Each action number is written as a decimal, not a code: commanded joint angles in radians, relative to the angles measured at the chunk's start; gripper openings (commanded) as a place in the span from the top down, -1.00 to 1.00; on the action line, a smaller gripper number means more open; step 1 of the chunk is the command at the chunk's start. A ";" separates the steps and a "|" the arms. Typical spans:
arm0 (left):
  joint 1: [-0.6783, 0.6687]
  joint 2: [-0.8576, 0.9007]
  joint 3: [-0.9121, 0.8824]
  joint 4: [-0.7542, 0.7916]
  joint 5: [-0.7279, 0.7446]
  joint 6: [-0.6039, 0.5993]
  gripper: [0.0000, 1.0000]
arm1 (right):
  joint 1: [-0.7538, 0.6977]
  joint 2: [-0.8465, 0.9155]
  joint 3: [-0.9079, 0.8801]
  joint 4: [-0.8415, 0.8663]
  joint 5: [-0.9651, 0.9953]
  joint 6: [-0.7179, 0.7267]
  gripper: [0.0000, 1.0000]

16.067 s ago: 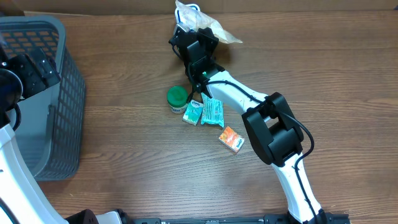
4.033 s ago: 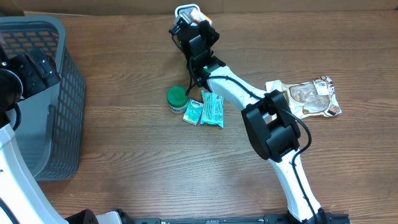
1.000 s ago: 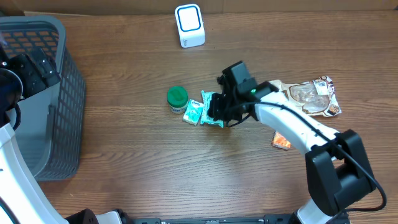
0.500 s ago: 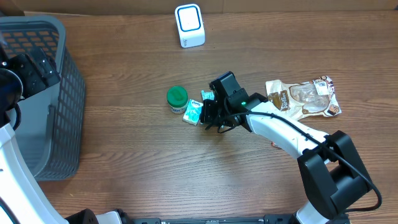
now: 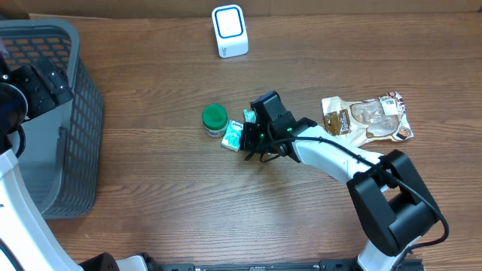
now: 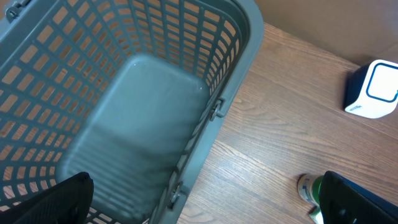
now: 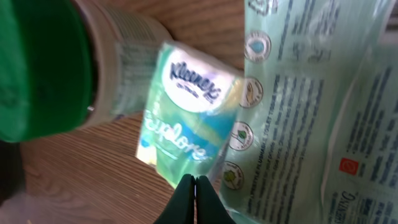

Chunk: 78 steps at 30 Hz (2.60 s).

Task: Scan the item barcode
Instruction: 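Reach left and grasp the green wipes pack with right gripper, then drag the wipes pack rightward and lift it off the table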

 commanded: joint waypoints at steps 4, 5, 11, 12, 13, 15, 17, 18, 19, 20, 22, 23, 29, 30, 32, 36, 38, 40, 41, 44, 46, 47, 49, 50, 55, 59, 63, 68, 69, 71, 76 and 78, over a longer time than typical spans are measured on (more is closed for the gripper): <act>0.004 0.003 0.007 0.004 -0.006 0.016 -1.00 | -0.022 0.011 -0.013 -0.050 0.021 -0.006 0.92; 0.004 0.003 0.007 0.004 -0.006 0.016 -0.99 | -0.031 0.011 -0.012 -0.062 0.021 -0.006 0.92; 0.004 0.003 0.007 0.003 -0.006 0.016 -0.99 | -0.123 0.011 -0.009 -0.151 0.020 -0.006 0.92; 0.004 0.003 0.007 0.003 -0.006 0.016 -0.99 | -0.142 0.010 -0.009 -0.161 0.018 -0.007 0.92; 0.004 0.003 0.007 0.004 -0.006 0.016 -0.99 | -0.161 0.010 -0.009 -0.171 0.017 -0.007 0.92; 0.004 0.003 0.007 0.004 -0.006 0.016 -0.99 | -0.205 0.010 -0.008 -0.188 -0.005 -0.016 0.92; 0.004 0.003 0.007 0.003 -0.006 0.016 -0.99 | -0.248 0.010 -0.008 -0.196 -0.064 -0.058 0.92; 0.004 0.003 0.007 0.004 -0.006 0.016 -0.99 | -0.269 0.010 -0.005 -0.200 -0.103 -0.087 0.92; 0.004 0.003 0.007 0.004 -0.006 0.016 -0.99 | -0.286 0.010 0.000 -0.206 -0.135 -0.117 0.92; 0.004 0.003 0.007 0.004 -0.006 0.016 -0.99 | -0.303 0.010 0.007 -0.215 -0.171 -0.151 0.91; 0.004 0.003 0.007 0.004 -0.006 0.016 -0.99 | -0.334 0.010 0.029 -0.243 -0.226 -0.211 0.79; 0.004 0.003 0.007 0.004 -0.006 0.016 -0.99 | -0.349 0.010 0.042 -0.261 -0.251 -0.244 0.70; 0.004 0.003 0.007 0.004 -0.006 0.016 -1.00 | -0.428 0.010 0.099 -0.327 -0.285 -0.393 -0.26; 0.004 0.003 0.007 0.004 -0.006 0.016 -0.99 | -0.441 0.010 0.101 -0.315 -0.288 -0.423 -0.33; 0.004 0.003 0.007 0.004 -0.006 0.016 -0.99 | -0.451 0.011 0.101 -0.293 -0.288 -0.450 -0.33; 0.004 0.003 0.007 0.004 -0.006 0.016 -0.99 | -0.448 0.023 0.102 -0.249 -0.312 -0.484 -0.33; 0.004 0.003 0.007 0.004 -0.006 0.016 -0.99 | -0.446 0.042 0.105 -0.223 -0.328 -0.483 -0.34; 0.004 0.003 0.007 0.004 -0.006 0.016 -0.99 | -0.446 0.077 0.119 -0.209 -0.348 -0.483 -0.34; 0.004 0.003 0.007 0.003 -0.006 0.016 -0.99 | -0.446 0.098 0.129 -0.204 -0.362 -0.483 -0.34; 0.004 0.003 0.007 0.004 -0.006 0.016 -0.99 | -0.446 0.177 0.167 -0.200 -0.430 -0.483 -0.34; 0.004 0.003 0.007 0.004 -0.006 0.016 -0.99 | -0.446 0.219 0.187 -0.200 -0.461 -0.483 -0.32; 0.004 0.003 0.007 0.004 -0.006 0.016 -0.99 | -0.446 0.234 0.192 -0.198 -0.474 -0.483 -0.31; 0.004 0.003 0.007 0.003 -0.006 0.016 -0.99 | -0.444 0.254 0.193 -0.196 -0.483 -0.482 -0.28; 0.004 0.003 0.007 0.004 -0.006 0.016 -0.99 | -0.442 0.258 0.193 -0.197 -0.482 -0.482 -0.25; 0.004 0.003 0.007 0.003 -0.006 0.016 -1.00 | -0.407 0.265 0.192 -0.194 -0.481 -0.448 -0.22; 0.004 0.003 0.007 0.004 -0.006 0.016 -0.99 | -0.346 0.293 0.192 -0.164 -0.458 -0.392 -0.16; 0.004 0.003 0.007 0.004 -0.006 0.016 -0.99 | -0.284 0.332 0.192 -0.102 -0.450 -0.275 0.11; 0.004 0.003 0.007 0.004 -0.006 0.016 -1.00 | -0.242 0.357 0.192 -0.046 -0.409 -0.191 0.53; 0.004 0.003 0.007 0.004 -0.006 0.016 -0.99 | -0.241 0.357 0.192 -0.040 -0.410 -0.187 0.59; 0.004 0.003 0.007 0.004 -0.006 0.016 -0.99 | -0.242 0.357 0.192 -0.034 -0.410 -0.177 0.78; 0.004 0.003 0.007 0.003 -0.006 0.016 -0.99 | -0.246 0.357 0.193 -0.032 -0.442 -0.178 0.92; 0.004 0.003 0.007 0.004 -0.006 0.016 -0.99 | -0.259 0.352 0.194 -0.032 -0.481 -0.178 0.92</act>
